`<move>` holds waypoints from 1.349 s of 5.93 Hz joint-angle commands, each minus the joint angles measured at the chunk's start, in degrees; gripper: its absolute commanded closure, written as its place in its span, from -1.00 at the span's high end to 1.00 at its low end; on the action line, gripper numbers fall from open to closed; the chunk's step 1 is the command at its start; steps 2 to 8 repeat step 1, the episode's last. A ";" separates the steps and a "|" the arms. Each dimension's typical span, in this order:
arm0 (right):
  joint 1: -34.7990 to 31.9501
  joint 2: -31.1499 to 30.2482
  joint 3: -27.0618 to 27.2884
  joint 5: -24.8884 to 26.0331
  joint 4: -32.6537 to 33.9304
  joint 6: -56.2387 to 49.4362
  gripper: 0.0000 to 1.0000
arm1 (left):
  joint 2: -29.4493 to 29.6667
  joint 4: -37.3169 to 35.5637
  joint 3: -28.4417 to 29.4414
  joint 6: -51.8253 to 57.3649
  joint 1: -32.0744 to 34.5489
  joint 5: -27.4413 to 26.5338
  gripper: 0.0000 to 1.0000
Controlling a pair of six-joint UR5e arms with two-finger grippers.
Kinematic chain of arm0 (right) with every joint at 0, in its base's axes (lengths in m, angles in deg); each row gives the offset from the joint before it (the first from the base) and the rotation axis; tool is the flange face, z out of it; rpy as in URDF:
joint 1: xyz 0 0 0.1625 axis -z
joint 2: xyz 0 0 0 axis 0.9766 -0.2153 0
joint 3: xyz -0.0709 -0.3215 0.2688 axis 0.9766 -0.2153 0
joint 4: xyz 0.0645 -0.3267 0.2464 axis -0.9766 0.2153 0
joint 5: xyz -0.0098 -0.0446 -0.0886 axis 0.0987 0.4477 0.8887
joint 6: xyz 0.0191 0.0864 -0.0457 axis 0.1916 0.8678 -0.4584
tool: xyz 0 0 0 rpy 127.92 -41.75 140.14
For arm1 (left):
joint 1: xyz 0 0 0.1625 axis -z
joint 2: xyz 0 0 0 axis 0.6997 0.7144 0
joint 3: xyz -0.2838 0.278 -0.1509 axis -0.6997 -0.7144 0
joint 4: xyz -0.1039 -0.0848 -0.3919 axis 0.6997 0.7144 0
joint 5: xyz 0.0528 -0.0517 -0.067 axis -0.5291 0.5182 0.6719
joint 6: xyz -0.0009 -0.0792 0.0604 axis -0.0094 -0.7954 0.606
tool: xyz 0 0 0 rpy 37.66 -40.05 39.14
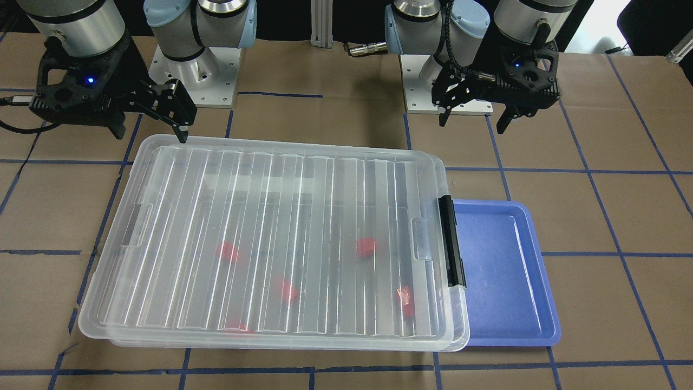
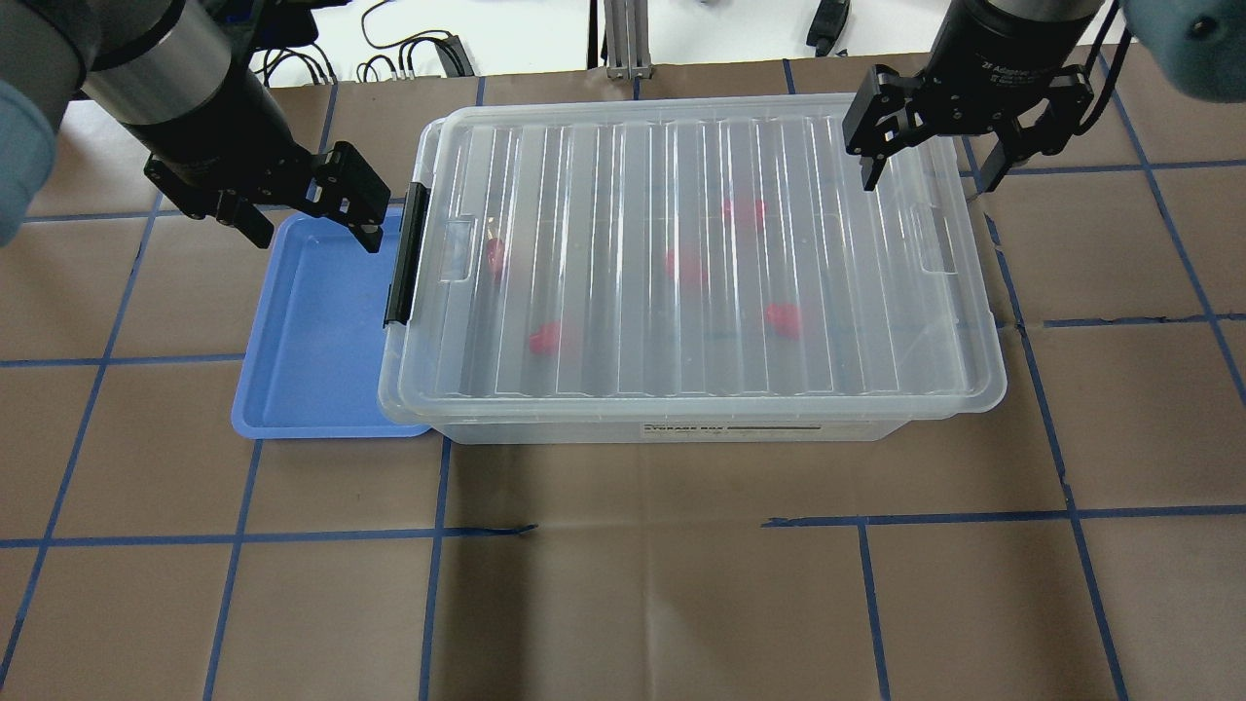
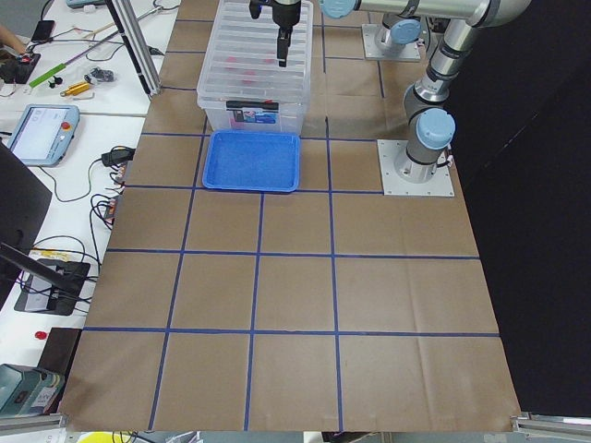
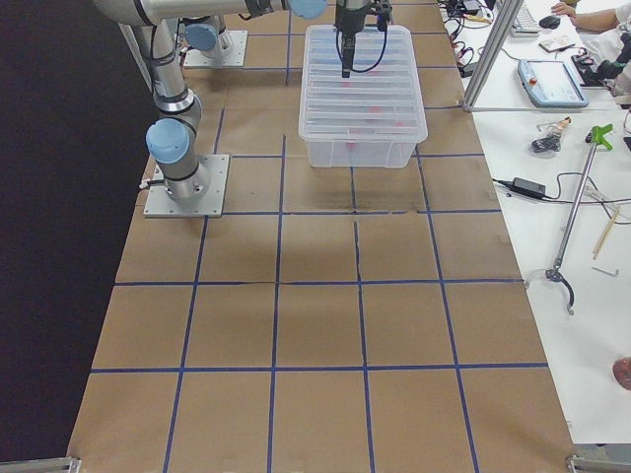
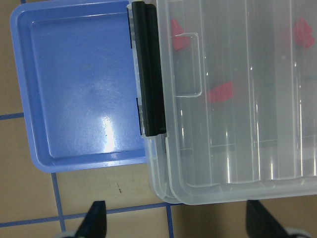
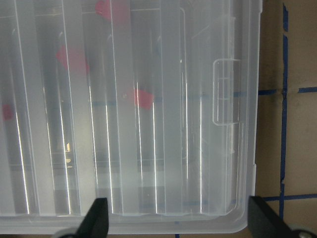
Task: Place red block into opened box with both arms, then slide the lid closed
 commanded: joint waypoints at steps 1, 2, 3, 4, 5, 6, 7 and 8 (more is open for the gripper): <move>-0.08 -0.01 0.15 0.09 -0.09 -0.06 1.00 | 0.00 -0.02 -0.08 0.01 0.00 0.03 0.97; -0.08 -0.01 0.15 0.09 -0.09 -0.06 1.00 | 0.00 -0.02 -0.08 0.01 0.00 0.03 0.97; -0.08 -0.01 0.15 0.09 -0.09 -0.06 1.00 | 0.00 -0.02 -0.08 0.01 0.00 0.03 0.97; -0.08 -0.01 0.15 0.09 -0.09 -0.06 1.00 | 0.00 -0.02 -0.08 0.01 0.00 0.03 0.97; -0.08 -0.01 0.15 0.09 -0.09 -0.06 1.00 | 0.00 -0.02 -0.08 0.01 0.00 0.03 0.97; -0.08 -0.01 0.15 0.09 -0.09 -0.06 1.00 | 0.00 -0.02 -0.08 0.01 0.00 0.03 0.97; -0.08 -0.01 0.15 0.09 -0.09 -0.06 1.00 | 0.00 -0.02 -0.08 0.01 0.00 0.03 0.97; -0.08 -0.01 0.15 0.09 -0.09 -0.06 1.00 | 0.00 -0.02 -0.08 0.01 0.00 0.03 0.97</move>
